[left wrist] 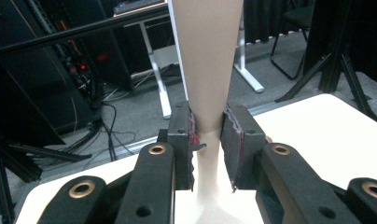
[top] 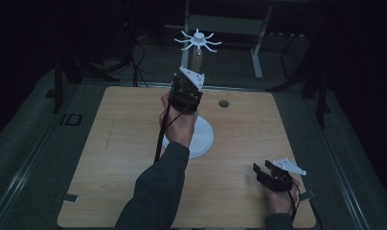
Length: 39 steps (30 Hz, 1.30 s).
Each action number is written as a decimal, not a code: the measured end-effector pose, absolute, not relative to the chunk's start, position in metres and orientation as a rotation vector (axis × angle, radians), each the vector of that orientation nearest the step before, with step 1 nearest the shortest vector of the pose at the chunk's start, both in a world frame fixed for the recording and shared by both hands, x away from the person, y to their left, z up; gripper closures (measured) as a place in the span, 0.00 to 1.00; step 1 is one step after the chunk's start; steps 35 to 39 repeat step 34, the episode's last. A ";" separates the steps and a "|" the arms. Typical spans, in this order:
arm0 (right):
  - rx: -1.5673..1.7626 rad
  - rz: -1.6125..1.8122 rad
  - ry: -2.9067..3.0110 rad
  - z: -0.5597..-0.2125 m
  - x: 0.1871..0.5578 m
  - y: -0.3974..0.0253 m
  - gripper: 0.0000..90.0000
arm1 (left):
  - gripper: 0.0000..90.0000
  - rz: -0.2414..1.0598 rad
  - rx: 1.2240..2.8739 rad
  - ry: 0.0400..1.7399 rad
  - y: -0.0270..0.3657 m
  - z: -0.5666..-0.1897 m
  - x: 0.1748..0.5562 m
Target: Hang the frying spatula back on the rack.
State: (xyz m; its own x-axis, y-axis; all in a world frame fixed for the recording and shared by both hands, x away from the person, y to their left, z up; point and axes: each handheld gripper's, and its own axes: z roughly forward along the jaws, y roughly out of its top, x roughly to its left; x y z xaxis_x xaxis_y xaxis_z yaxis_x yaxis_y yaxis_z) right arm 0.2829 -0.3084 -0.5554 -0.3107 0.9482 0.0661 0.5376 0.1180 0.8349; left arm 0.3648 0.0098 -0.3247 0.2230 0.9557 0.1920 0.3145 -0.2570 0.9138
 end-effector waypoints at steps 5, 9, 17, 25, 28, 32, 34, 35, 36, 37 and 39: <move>1.436 1.089 1.908 -0.556 0.283 -0.308 0.49 | 0.80 1.040 1.715 1.168 0.011 -0.325 0.360; 1.436 1.089 1.909 -0.556 0.283 -0.308 0.49 | 0.79 1.044 1.731 1.142 0.011 -0.324 0.355; 1.438 1.086 1.910 -0.556 0.283 -0.308 0.48 | 0.71 1.010 1.731 1.089 0.011 -0.322 0.344; 1.444 1.081 1.909 -0.557 0.284 -0.309 0.47 | 0.67 0.960 1.741 1.039 0.015 -0.320 0.330; 1.448 1.079 1.909 -0.557 0.284 -0.309 0.47 | 0.66 0.925 1.767 1.016 0.018 -0.324 0.324; 1.462 1.065 1.918 -0.559 0.285 -0.309 0.46 | 0.66 0.863 1.791 0.998 0.023 -0.330 0.318; 1.474 1.047 1.929 -0.560 0.286 -0.309 0.44 | 0.65 0.845 1.794 0.992 0.024 -0.332 0.317; 1.474 1.047 1.929 -0.560 0.286 -0.309 0.44 | 0.65 0.845 1.794 0.992 0.024 -0.332 0.317; 1.474 1.047 1.929 -0.560 0.286 -0.309 0.44 | 0.65 0.845 1.794 0.992 0.024 -0.332 0.317; 1.474 1.047 1.929 -0.560 0.286 -0.309 0.44 | 0.65 0.845 1.794 0.992 0.024 -0.332 0.317; 1.474 1.047 1.929 -0.560 0.286 -0.309 0.44 | 0.65 0.845 1.794 0.992 0.024 -0.332 0.317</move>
